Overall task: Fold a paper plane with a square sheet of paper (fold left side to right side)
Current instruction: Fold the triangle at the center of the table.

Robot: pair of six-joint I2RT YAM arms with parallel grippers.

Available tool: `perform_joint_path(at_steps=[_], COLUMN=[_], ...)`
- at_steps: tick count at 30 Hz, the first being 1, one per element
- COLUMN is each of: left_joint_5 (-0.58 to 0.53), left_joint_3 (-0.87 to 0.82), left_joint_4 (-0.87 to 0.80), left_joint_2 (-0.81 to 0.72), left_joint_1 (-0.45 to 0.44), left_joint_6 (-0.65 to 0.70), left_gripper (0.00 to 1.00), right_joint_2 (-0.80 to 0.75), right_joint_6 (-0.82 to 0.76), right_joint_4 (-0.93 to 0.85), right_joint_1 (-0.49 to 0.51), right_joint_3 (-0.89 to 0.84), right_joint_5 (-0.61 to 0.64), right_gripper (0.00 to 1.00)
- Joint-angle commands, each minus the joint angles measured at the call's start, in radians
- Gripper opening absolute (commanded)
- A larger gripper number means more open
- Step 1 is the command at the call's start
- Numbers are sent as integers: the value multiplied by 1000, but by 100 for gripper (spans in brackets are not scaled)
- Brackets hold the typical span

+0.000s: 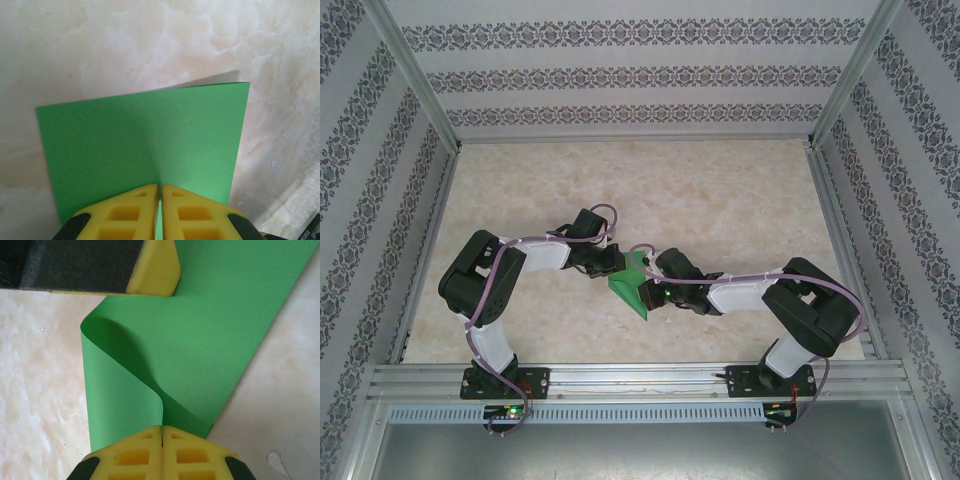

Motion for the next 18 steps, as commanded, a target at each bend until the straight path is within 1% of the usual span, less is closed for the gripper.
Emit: perform_joint_path(at_steps=[1, 18], left_joint_5=[-41, -39], left_joint_3=[-18, -20], left_joint_4=[-16, -14], left_joint_2=[37, 35], left_joint_1=[-2, -2], left_joint_6=[15, 13], left_gripper=[11, 11], right_joint_2=[-2, 24], right_joint_6=[-18, -23], right_joint_4=[-5, -16], right_joint_1=[-14, -14], right_joint_3=[24, 38], right_joint_5=[14, 14], right_gripper=[0, 0])
